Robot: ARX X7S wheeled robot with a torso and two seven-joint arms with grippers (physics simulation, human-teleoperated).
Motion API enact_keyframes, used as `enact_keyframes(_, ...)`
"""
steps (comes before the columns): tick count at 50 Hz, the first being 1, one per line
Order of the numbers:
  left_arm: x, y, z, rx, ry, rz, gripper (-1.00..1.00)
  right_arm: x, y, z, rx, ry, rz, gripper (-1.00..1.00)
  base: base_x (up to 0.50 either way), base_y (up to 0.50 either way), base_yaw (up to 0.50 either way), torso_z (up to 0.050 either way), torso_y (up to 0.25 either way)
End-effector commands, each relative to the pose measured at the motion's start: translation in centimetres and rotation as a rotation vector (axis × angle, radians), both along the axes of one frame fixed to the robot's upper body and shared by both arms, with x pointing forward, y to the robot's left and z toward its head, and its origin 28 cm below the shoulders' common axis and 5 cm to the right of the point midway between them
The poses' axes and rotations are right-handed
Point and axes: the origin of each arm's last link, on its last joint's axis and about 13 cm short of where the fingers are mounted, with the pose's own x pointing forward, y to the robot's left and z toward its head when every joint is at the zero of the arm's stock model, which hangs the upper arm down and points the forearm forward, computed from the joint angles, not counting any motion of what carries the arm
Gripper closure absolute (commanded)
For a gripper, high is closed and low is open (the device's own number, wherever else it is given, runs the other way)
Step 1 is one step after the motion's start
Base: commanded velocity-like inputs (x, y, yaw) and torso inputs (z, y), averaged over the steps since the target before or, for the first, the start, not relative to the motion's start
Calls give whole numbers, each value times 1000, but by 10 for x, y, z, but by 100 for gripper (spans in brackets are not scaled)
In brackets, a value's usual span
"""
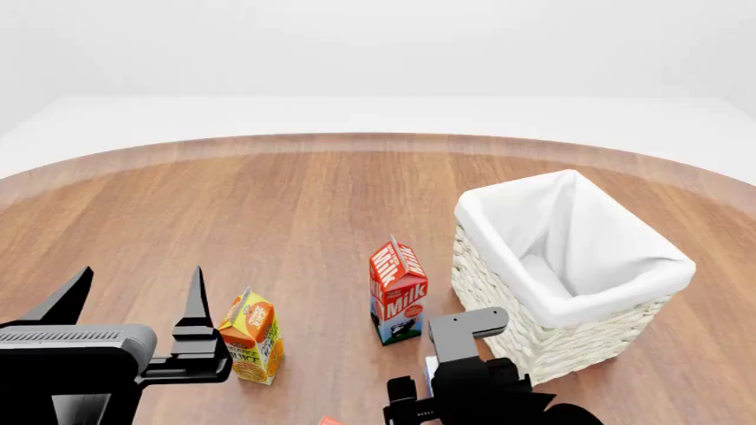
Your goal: Pick up the cream cheese box and the butter, and put them in the basket.
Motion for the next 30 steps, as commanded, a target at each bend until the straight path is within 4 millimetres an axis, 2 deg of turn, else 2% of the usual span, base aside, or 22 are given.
enact_keyframes(1, 0, -1, 1, 0, -1, -2, -100, -1, 1, -8, -11, 12, 11, -100, 0, 0, 0, 0, 0)
enact_keyframes(30, 0, -2, 0, 1, 2, -9, -100, 7, 3, -18, 5, 56, 24, -100, 0, 0, 0, 0, 0)
